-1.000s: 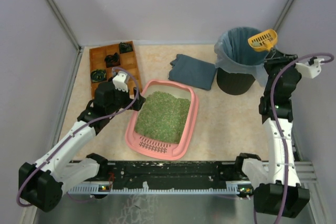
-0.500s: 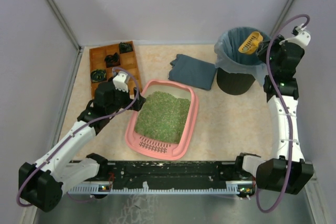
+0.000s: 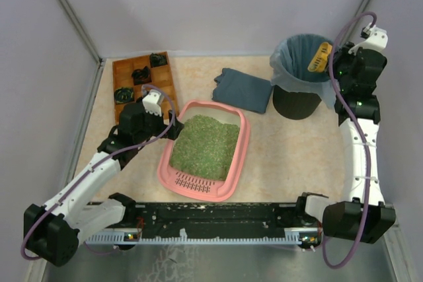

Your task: Clean the litter box

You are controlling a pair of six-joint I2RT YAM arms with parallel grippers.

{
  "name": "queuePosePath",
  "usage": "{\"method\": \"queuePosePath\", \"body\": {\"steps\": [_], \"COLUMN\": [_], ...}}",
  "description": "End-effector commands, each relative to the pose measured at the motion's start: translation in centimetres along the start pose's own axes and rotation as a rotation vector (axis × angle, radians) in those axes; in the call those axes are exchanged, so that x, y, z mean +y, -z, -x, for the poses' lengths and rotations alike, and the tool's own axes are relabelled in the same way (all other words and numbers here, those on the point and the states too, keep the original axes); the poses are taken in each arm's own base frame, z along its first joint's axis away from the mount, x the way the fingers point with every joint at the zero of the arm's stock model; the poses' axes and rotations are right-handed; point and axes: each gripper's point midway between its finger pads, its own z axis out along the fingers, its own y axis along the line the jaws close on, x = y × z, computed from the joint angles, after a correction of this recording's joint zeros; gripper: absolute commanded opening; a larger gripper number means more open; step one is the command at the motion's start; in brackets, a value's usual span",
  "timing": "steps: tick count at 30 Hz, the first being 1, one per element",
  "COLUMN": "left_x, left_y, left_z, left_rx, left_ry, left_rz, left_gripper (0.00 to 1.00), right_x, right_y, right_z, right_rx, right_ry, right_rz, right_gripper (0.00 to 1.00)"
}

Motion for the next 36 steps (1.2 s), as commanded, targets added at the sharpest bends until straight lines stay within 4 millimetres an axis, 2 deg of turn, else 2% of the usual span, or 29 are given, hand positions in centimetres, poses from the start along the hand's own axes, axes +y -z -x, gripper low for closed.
{"method": "queuePosePath", "body": {"steps": [1,8,12,14,21,24,26,31,36], "left_x": [-0.4,-0.4,-0.4,-0.4,-0.3,-0.2,0.0,0.4,0.4], "left_y": [0.2,0.3,0.2,0.2,0.2,0.1,0.2,0.2,-0.2], "left_z": [1.7,1.7,1.6,1.6,1.5,1.5,1.5,1.5,1.1], "left_rx": [-0.034,-0.036,-0.032,-0.029,-0.026,-0.024,-0.021,-0.016,0.010], "left_ry": [-0.009,-0.010,-0.010,-0.012,-0.011,-0.011,-0.010,0.017,0.050], "left_rz": [-0.017,-0.015,-0.018,-0.017,-0.012,-0.008,0.008,0.021,-0.011], "left_gripper": [0.95,0.95,0.95,0.95,0.93,0.92,0.91,0.91,0.90], "right_x": [1.1,1.3,1.4,2.7,9.3,11.0,11.6,16.6,20.8], "right_y": [1.6,2.8,2.9,3.3,7.9,9.6,9.9,11.5,13.6], "right_z": [5.6,7.2,7.6,7.9,10.1,10.2,9.4,5.8,0.6], "right_rx": [-0.147,-0.215,-0.228,-0.244,-0.319,-0.308,-0.264,-0.150,-0.020], "right_ry": [0.088,0.235,0.259,0.237,0.046,-0.038,-0.109,-0.097,-0.095], "right_rz": [0.039,0.060,0.058,0.127,0.468,0.567,0.584,0.660,0.735], "right_gripper": [0.00,0.00,0.00,0.00,0.00,0.00,0.00,0.00,0.00]}}
